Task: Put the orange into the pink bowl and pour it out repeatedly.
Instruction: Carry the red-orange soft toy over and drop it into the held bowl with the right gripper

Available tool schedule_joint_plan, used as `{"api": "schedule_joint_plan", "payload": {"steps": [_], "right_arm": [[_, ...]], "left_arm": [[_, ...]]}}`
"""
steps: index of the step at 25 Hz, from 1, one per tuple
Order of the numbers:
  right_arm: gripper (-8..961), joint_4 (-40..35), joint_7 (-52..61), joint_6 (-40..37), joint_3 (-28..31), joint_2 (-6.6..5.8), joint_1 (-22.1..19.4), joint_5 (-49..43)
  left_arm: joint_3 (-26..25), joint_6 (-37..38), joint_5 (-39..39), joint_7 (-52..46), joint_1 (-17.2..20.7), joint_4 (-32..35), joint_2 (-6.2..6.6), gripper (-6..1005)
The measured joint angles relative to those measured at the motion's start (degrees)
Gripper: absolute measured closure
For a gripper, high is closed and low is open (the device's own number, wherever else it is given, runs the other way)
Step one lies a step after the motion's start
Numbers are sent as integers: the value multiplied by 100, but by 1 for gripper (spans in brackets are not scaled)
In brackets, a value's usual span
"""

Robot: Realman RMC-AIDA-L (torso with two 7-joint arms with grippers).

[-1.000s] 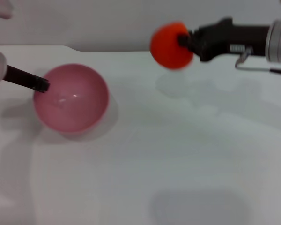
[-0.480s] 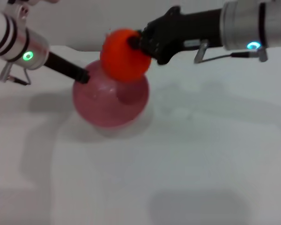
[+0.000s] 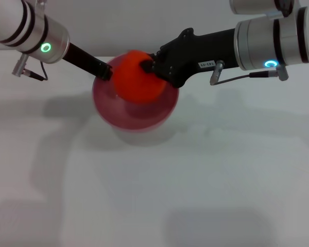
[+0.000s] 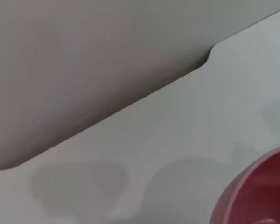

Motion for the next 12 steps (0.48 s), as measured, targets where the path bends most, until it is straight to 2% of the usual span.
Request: {"api": "schedule_joint_plan", "payload": {"steps": [7,12], "right_arm": [[911,2,-35,98,28,6,24,-14],[750,-21,-43,243,35,14,14,-15]], "left_arm": [[72,16,-49,-10,-8,-3,-5,964],[73,18,-52,-12,54,-4,-3,961]]}}
